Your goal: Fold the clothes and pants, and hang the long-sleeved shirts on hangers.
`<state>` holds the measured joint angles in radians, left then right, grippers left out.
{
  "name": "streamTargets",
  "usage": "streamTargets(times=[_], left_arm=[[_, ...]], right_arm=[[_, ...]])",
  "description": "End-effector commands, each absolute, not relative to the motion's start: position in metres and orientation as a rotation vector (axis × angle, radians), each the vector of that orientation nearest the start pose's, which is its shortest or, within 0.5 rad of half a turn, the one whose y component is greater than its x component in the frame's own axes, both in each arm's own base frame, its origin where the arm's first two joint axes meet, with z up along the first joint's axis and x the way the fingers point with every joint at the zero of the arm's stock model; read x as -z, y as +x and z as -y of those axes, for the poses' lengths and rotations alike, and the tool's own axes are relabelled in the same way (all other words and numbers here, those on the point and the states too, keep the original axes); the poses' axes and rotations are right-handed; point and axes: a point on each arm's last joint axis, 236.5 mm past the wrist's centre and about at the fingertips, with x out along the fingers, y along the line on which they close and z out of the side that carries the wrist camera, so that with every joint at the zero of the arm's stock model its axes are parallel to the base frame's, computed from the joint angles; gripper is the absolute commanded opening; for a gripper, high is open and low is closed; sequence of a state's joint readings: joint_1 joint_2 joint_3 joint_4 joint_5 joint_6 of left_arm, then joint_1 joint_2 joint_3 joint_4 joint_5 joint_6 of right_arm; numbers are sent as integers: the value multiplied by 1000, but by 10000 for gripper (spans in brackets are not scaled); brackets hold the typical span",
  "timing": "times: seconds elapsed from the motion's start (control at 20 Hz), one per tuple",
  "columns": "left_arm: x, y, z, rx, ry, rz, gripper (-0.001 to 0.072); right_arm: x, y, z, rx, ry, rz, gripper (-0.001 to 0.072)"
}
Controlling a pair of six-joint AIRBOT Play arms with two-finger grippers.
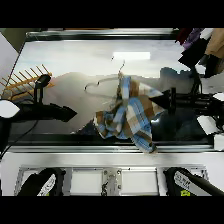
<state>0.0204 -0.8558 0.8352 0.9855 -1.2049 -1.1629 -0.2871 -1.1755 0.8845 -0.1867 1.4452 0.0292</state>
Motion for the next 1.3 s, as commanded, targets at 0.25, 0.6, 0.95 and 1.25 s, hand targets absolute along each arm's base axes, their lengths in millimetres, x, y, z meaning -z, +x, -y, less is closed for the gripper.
streamTargets(times=[0.25, 0.6, 0.95, 1.25], left_arm=[[9, 276, 204, 443, -499, -1148, 560], [16, 333, 229, 348, -839, -1229, 560], [35, 327, 252, 420, -875, -1482, 560], [52, 298, 283, 515, -789, -1650, 560]], right_arm=[[-176, 356, -133, -1048, 106, -264, 15], [-174, 354, -135, -1054, 139, -292, 15], [-164, 344, -153, -1107, 99, -331, 16], [-161, 343, -156, -1112, 87, -340, 16]])
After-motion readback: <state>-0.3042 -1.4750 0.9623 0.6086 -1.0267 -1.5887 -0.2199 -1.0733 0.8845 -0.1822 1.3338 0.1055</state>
